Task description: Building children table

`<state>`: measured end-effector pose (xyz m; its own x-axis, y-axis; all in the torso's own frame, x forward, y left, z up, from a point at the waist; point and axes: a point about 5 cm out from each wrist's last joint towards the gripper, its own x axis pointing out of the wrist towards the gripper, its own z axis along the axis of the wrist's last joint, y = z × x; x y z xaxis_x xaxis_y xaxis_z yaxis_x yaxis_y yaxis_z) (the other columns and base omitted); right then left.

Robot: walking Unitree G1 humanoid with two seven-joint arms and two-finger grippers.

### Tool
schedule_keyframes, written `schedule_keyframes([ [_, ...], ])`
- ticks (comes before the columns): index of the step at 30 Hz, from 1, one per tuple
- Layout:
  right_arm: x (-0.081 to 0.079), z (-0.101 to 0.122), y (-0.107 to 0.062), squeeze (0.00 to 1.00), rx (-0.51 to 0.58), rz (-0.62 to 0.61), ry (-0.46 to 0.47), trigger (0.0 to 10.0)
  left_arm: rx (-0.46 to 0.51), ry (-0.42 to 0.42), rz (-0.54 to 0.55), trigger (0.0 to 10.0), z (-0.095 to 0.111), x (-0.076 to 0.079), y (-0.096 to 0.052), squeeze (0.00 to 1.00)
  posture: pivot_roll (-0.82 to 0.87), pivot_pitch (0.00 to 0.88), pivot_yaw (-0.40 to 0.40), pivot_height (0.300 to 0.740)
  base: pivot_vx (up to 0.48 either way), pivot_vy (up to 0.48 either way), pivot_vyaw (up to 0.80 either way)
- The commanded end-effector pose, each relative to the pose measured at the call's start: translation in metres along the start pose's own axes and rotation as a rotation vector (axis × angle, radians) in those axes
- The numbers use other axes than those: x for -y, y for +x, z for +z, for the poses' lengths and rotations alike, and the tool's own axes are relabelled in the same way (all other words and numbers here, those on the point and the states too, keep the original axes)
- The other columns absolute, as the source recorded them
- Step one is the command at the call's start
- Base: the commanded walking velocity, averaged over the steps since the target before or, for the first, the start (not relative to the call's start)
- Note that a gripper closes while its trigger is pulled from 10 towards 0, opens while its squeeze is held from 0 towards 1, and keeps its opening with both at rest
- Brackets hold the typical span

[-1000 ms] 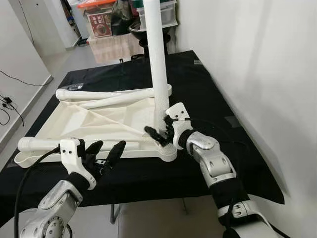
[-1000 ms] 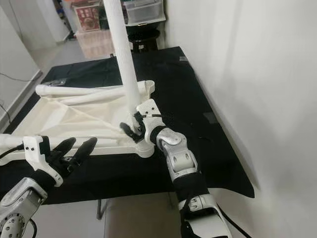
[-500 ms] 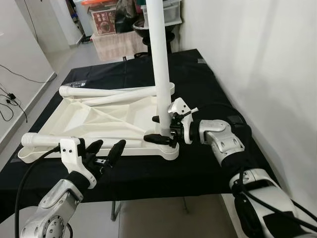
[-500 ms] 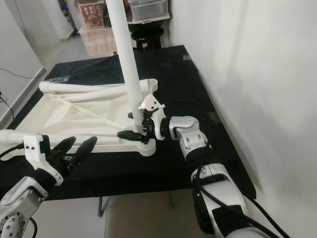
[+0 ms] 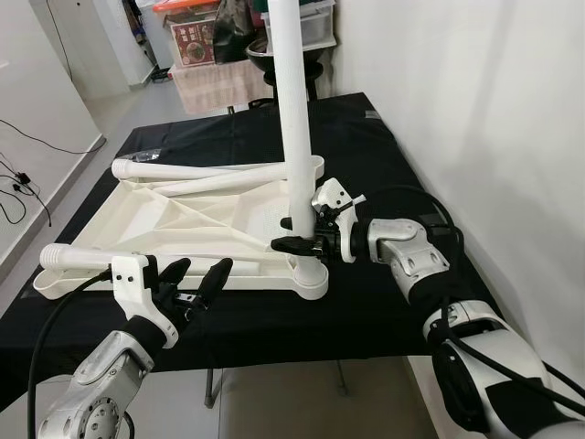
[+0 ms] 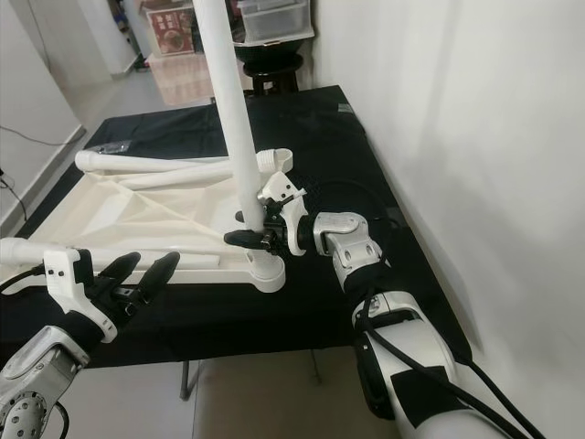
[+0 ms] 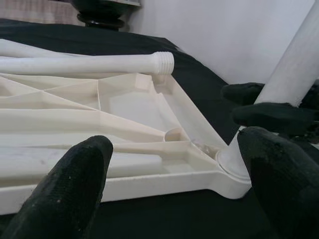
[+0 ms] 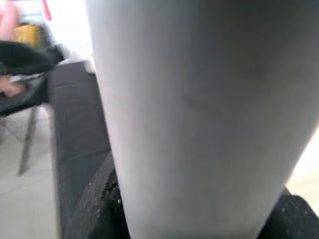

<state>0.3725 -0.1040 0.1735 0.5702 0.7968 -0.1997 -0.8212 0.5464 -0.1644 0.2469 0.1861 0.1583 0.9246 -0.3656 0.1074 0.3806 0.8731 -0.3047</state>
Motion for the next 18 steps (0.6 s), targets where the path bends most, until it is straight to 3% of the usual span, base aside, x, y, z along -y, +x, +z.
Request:
schedule_keyframes([
  [1,-0.017,-0.022,0.005,0.0,-0.076,-0.247,0.128,0.0,-0.008,0.01,0.014,10.0,0.001,-0.005,-0.002,0.0,-0.05,0.054,0.108,0.74,0.0,0.0,0.0],
  [4,-0.017,-0.022,0.005,0.0,-0.076,-0.247,0.128,0.0,-0.008,0.01,0.014,10.0,0.001,-0.005,-0.002,0.0,-0.05,0.054,0.108,0.74,0.0,0.0,0.0],
  [5,-0.029,-0.024,0.003,0.0,-0.07,-0.429,0.184,0.0,-0.011,0.011,0.012,10.0,0.001,-0.006,-0.001,0.0,-0.06,0.047,0.119,0.74,0.0,0.0,0.0],
  [7,-0.021,-0.019,-0.002,0.0,-0.047,-0.613,0.175,0.0,-0.015,0.011,0.008,10.0,0.0,-0.006,0.001,0.0,-0.06,0.04,0.118,0.74,0.0,0.0,0.0],
  [8,-0.021,-0.019,-0.002,0.0,-0.047,-0.613,0.175,0.0,-0.015,0.011,0.008,10.0,0.0,-0.006,0.001,0.0,-0.06,0.04,0.118,0.74,0.0,0.0,0.0],
  [9,-0.005,-0.015,-0.004,0.0,-0.047,-0.647,0.089,0.0,-0.013,0.011,0.008,10.0,0.0,-0.006,0.002,0.0,-0.06,0.04,0.118,0.74,0.0,0.0,0.0],
  [15,0.005,-0.011,-0.002,0.0,-0.056,-0.662,0.062,0.0,-0.008,0.012,0.013,10.0,0.0,-0.006,0.002,0.0,-0.05,0.037,0.113,0.74,0.0,0.0,0.0],
  [16,0.015,-0.004,-0.003,0.0,-0.09,-0.691,0.046,10.0,-0.005,0.013,0.016,10.0,0.001,-0.005,0.002,0.0,-0.05,0.037,0.113,0.74,0.0,0.0,0.0],
  [18,0.015,-0.004,-0.003,0.0,-0.09,-0.691,0.046,10.0,-0.005,0.013,0.016,10.0,0.001,-0.005,0.002,0.0,-0.05,0.037,0.113,0.74,0.0,0.0,0.0],
])
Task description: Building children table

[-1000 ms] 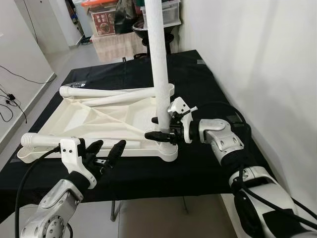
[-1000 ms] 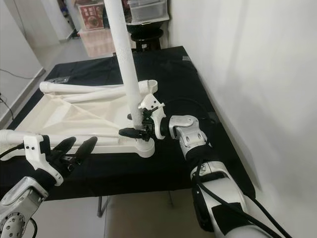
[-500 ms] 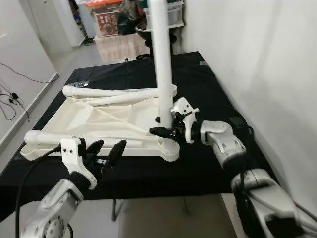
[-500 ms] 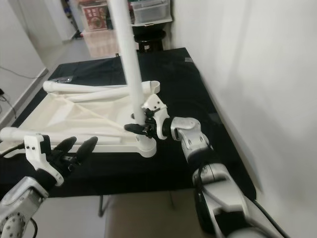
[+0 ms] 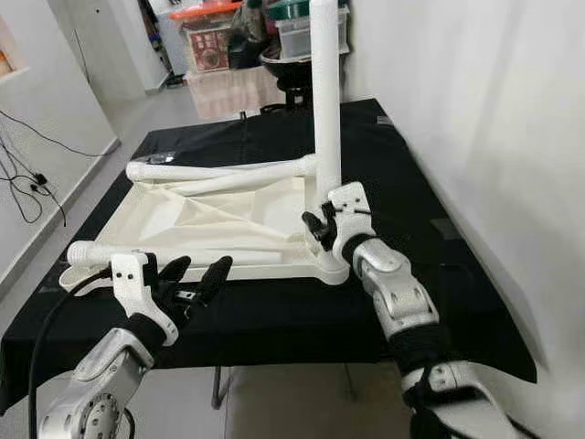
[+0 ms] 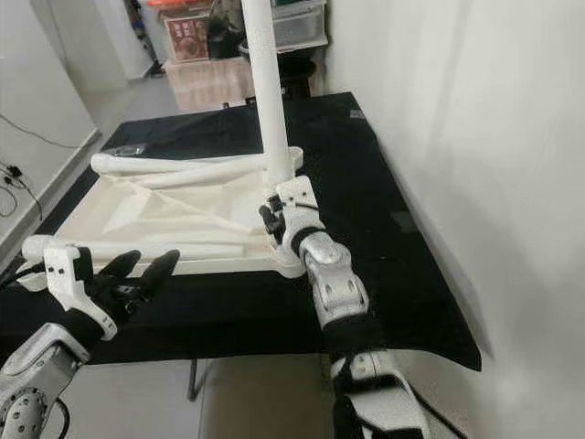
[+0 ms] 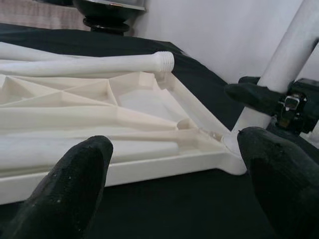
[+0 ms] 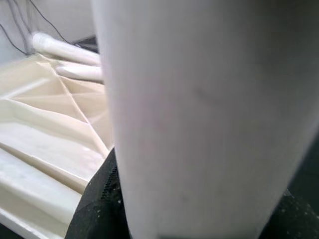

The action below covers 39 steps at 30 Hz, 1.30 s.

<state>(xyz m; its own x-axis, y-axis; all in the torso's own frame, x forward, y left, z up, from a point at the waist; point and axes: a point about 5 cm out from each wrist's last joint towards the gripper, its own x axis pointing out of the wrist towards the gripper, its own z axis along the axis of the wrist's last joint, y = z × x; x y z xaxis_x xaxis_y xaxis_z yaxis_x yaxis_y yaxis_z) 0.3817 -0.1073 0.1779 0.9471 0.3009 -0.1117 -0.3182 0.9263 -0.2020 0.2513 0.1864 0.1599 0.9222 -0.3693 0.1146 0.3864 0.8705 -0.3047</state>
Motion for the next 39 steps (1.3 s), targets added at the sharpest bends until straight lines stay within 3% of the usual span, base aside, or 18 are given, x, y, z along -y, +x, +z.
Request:
schedule_keyframes([
  [1,0.013,-0.004,0.0,0.0,-0.054,-0.068,-0.037,10.0,-0.011,0.013,0.021,10.0,-0.001,-0.004,-0.002,0.0,-0.05,0.037,0.109,0.74,0.0,0.0,0.0],
  [2,0.018,-0.002,-0.001,1.0,-0.057,-0.07,-0.034,10.0,-0.012,0.013,0.02,10.0,-0.001,-0.003,-0.002,0.0,-0.04,0.036,0.102,0.74,0.0,0.0,0.0],
  [9,0.029,0.009,0.005,1.0,-0.007,0.018,0.012,10.0,-0.01,0.012,0.02,10.0,-0.002,-0.002,-0.001,0.0,-0.04,0.036,0.092,0.74,0.0,0.0,0.0],
  [10,0.026,0.016,0.007,1.0,0.037,0.111,-0.007,10.0,-0.009,0.011,0.02,10.0,-0.002,-0.002,-0.001,0.0,-0.04,0.036,0.092,0.74,0.0,0.0,0.0],
  [11,0.019,0.021,0.008,0.53,0.078,0.251,-0.038,10.0,-0.008,0.01,0.018,10.0,-0.002,-0.002,-0.001,0.0,-0.04,0.038,0.095,0.74,0.0,0.0,0.0],
  [12,0.019,0.021,0.008,0.53,0.078,0.251,-0.038,10.0,-0.008,0.01,0.018,10.0,-0.002,-0.002,-0.001,0.0,-0.04,0.038,0.095,0.74,0.0,0.0,0.0],
  [13,0.014,0.024,0.007,0.0,0.103,0.355,-0.063,10.0,-0.008,0.009,0.017,10.0,-0.002,-0.002,-0.001,0.0,-0.04,0.038,0.095,0.74,0.0,0.0,0.0],
  [14,0.014,0.024,0.007,0.0,0.103,0.355,-0.063,10.0,-0.008,0.009,0.017,10.0,-0.002,-0.002,-0.001,0.0,-0.04,0.038,0.095,0.74,0.0,0.0,0.0],
  [16,0.004,0.019,0.003,0.0,0.098,0.567,-0.129,10.0,-0.01,0.007,0.013,10.0,-0.001,-0.002,-0.001,0.0,-0.03,0.04,0.095,0.74,0.0,0.0,0.0],
  [22,-0.002,0.016,0.002,0.0,0.062,0.713,-0.132,10.0,-0.011,0.006,0.01,10.0,-0.001,-0.001,-0.002,0.0,-0.02,0.043,0.092,0.74,0.0,0.0,0.0],
  [23,-0.003,0.017,0.002,0.0,0.055,0.747,-0.126,4.4,-0.012,0.007,0.01,10.0,-0.001,-0.001,-0.002,0.0,-0.01,0.045,0.087,0.74,0.0,0.0,0.0],
  [24,-0.004,0.018,0.002,0.0,0.045,0.77,-0.123,0.0,-0.012,0.008,0.01,10.0,-0.001,-0.001,-0.002,0.0,-0.01,0.045,0.087,0.74,0.0,0.0,0.0],
  [34,-0.001,0.017,0.0,0.0,0.033,0.871,-0.106,0.0,-0.012,0.01,0.012,10.0,-0.001,0.0,-0.003,0.0,-0.02,0.047,0.086,0.74,0.0,0.0,0.0],
  [38,0.008,0.003,-0.006,0.0,0.002,0.85,-0.102,0.0,-0.011,0.007,0.011,10.0,-0.002,0.001,-0.003,0.0,-0.02,0.045,0.079,0.74,0.0,0.0,0.0],
  [39,0.012,-0.003,-0.007,0.0,-0.016,0.794,-0.102,0.0,-0.01,0.007,0.011,10.0,-0.002,0.001,-0.003,0.0,-0.02,0.045,0.079,0.74,0.0,0.0,0.0],
])
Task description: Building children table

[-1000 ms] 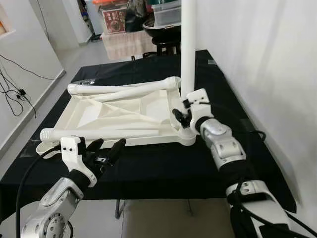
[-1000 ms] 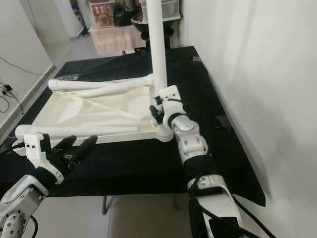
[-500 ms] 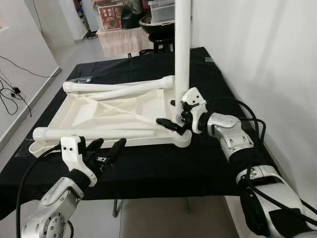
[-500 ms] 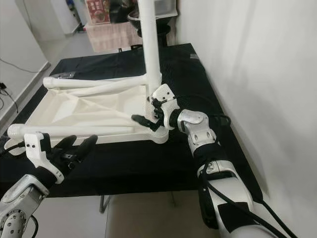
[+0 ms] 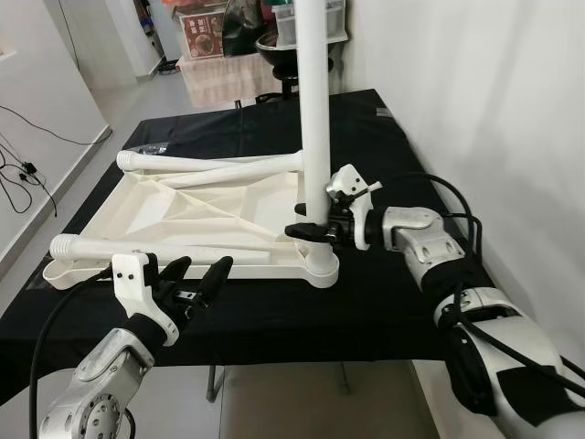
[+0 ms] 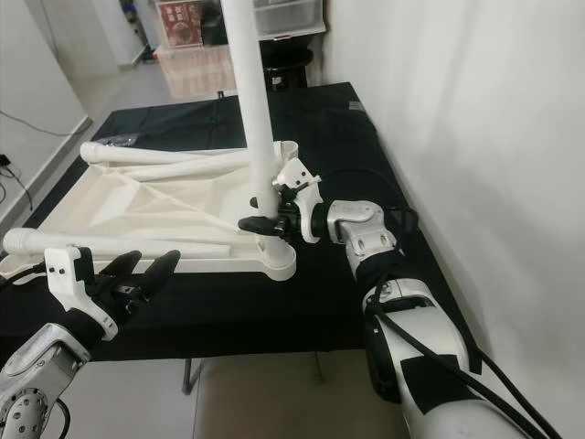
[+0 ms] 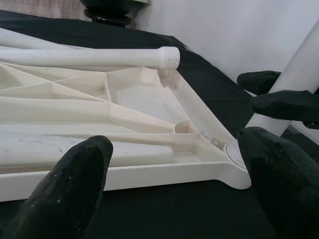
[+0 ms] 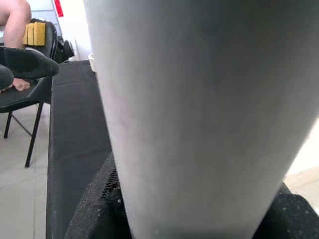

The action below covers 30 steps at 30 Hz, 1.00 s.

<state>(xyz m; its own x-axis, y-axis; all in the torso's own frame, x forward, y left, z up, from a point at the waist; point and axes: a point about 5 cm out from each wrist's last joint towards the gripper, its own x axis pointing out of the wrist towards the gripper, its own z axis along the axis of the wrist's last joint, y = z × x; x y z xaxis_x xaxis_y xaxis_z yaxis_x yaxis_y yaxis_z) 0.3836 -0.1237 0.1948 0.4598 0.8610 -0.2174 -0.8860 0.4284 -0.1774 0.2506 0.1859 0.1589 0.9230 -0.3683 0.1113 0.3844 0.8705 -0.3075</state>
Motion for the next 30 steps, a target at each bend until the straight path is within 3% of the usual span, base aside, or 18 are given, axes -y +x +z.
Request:
schedule_keyframes([
  [1,-0.008,-0.022,0.002,0.0,-0.077,-0.033,0.032,0.0,-0.006,0.009,0.009,10.0,-0.001,0.0,-0.003,0.0,-0.03,0.042,0.069,0.74,0.0,0.0,0.0],
  [5,-0.008,-0.027,0.001,0.0,-0.092,-0.07,0.035,0.0,-0.006,0.009,0.01,10.0,-0.001,0.0,-0.003,0.0,-0.03,0.042,0.069,0.74,0.0,0.0,0.0],
  [6,-0.012,-0.036,0.006,0.0,-0.091,-0.443,0.091,0.0,-0.005,0.011,0.012,10.0,0.0,-0.001,-0.004,0.0,-0.04,0.045,0.078,0.74,0.0,0.0,0.0],
  [7,-0.012,-0.036,0.006,0.0,-0.091,-0.443,0.091,0.0,-0.005,0.011,0.012,10.0,0.0,-0.001,-0.004,0.0,-0.04,0.045,0.078,0.74,0.0,0.0,0.0],
  [8,-0.03,-0.041,0.009,0.0,-0.097,-0.626,0.133,0.0,-0.01,0.014,0.012,10.0,-0.001,-0.002,-0.004,0.0,-0.05,0.045,0.097,0.74,0.0,0.0,0.0],
  [9,-0.036,-0.044,0.004,0.0,-0.11,-0.76,0.172,0.0,-0.014,0.012,0.01,10.0,-0.001,-0.003,-0.003,0.0,-0.06,0.02,0.103,0.74,0.0,0.0,0.0],
  [11,-0.04,-0.046,0.001,0.0,-0.117,-0.817,0.193,0.0,-0.016,0.01,0.009,10.0,-0.002,-0.004,-0.002,0.0,-0.06,0.02,0.103,0.74,0.0,0.0,0.0],
  [15,-0.032,-0.04,0.003,0.0,-0.12,-0.763,0.108,0.0,-0.012,0.01,0.007,10.0,-0.003,-0.003,0.0,0.0,-0.06,0.015,0.069,0.74,0.0,0.0,0.0],
  [18,-0.032,-0.04,0.003,0.0,-0.12,-0.763,0.108,0.0,-0.012,0.01,0.007,10.0,-0.003,-0.003,0.0,0.0,-0.06,0.015,0.069,0.74,0.0,0.0,0.0],
  [19,-0.028,-0.039,0.003,0.0,-0.133,-0.756,0.082,1.0,-0.003,0.009,0.016,10.0,-0.003,-0.002,-0.001,0.0,-0.05,0.016,0.068,0.74,0.0,0.0,0.0],
  [20,-0.024,-0.039,0.0,1.0,-0.138,-0.757,0.072,10.0,-0.003,0.01,0.016,10.0,-0.003,-0.002,-0.001,0.0,-0.06,0.01,0.08,0.74,0.0,0.0,0.0],
  [25,-0.019,-0.04,-0.004,1.0,-0.141,-0.764,0.073,10.0,-0.006,0.01,0.015,10.0,-0.004,-0.002,-0.001,0.0,-0.06,0.009,0.081,0.74,0.0,0.0,0.0],
  [27,-0.013,-0.041,-0.025,1.0,-0.159,-0.87,0.073,10.0,-0.005,0.011,0.015,10.0,-0.005,-0.001,-0.001,0.0,-0.06,0.008,0.078,0.74,0.0,0.0,0.0],
  [29,-0.013,-0.041,-0.025,1.0,-0.159,-0.87,0.073,10.0,-0.005,0.011,0.015,10.0,-0.005,-0.001,-0.001,0.0,-0.06,0.008,0.078,0.74,0.0,0.0,0.0],
  [30,-0.014,-0.043,-0.039,1.0,-0.187,-0.93,0.074,10.0,-0.001,0.012,0.019,10.0,-0.005,-0.002,-0.002,0.0,-0.07,0.006,0.078,0.74,0.0,0.0,0.0],
])
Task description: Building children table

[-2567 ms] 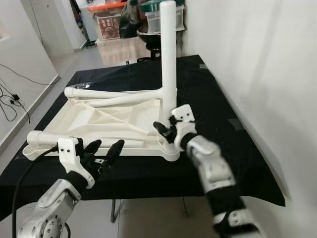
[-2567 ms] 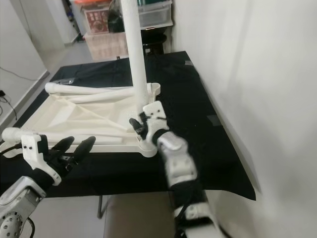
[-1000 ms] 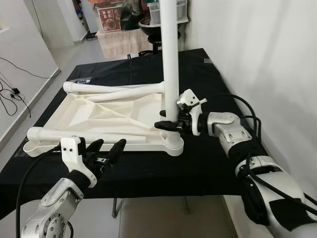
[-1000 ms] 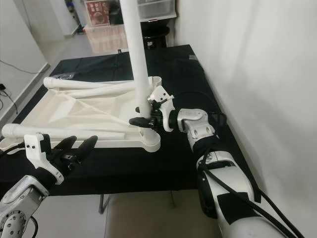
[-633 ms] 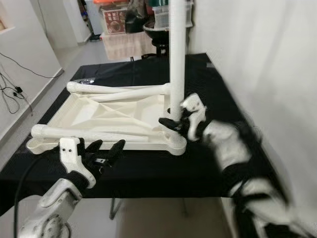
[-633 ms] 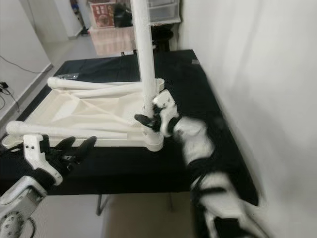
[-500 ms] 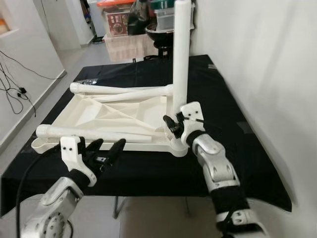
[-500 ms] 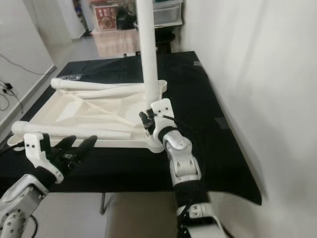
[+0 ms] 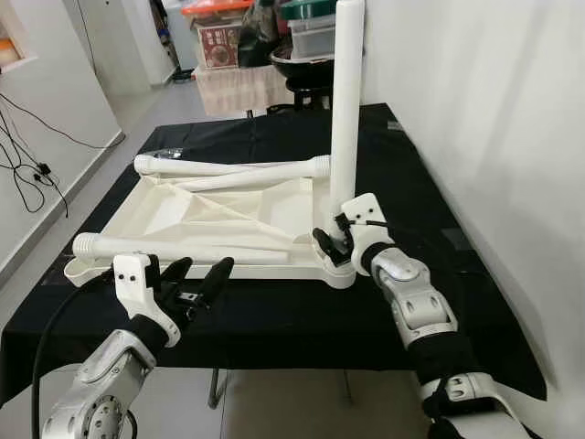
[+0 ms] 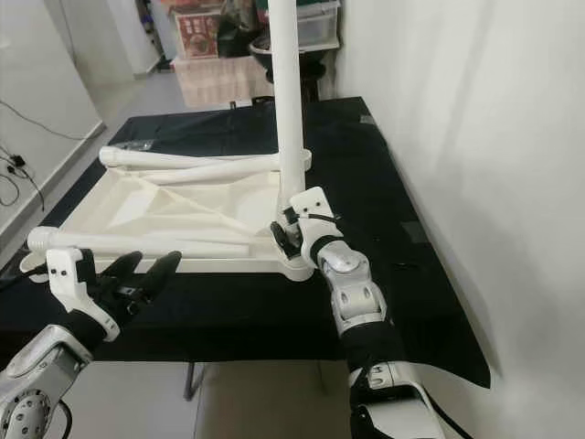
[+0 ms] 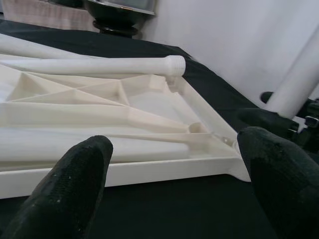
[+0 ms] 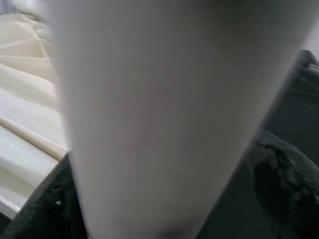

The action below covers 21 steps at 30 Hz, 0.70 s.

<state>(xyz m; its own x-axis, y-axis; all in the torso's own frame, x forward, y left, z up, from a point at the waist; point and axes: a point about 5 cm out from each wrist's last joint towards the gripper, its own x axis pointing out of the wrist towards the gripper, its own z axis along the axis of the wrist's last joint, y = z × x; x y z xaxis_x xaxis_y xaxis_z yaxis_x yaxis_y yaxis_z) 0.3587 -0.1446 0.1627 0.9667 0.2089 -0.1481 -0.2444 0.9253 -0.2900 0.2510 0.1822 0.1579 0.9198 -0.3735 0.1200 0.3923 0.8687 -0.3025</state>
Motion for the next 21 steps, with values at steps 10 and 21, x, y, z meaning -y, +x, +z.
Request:
schedule_keyframes([
  [10,0.0,-0.022,-0.033,0.09,-0.133,0.02,0.044,10.0,-0.009,0.019,0.042,10.0,-0.002,-0.007,-0.005,0.0,-0.08,0.003,0.093,0.74,0.0,0.0,0.0],
  [21,-0.028,-0.027,-0.058,0.0,-0.163,0.189,0.108,10.0,0.003,0.066,0.154,10.0,0.001,-0.015,-0.01,0.0,-0.09,0.021,0.106,0.74,0.0,0.0,0.0],
])
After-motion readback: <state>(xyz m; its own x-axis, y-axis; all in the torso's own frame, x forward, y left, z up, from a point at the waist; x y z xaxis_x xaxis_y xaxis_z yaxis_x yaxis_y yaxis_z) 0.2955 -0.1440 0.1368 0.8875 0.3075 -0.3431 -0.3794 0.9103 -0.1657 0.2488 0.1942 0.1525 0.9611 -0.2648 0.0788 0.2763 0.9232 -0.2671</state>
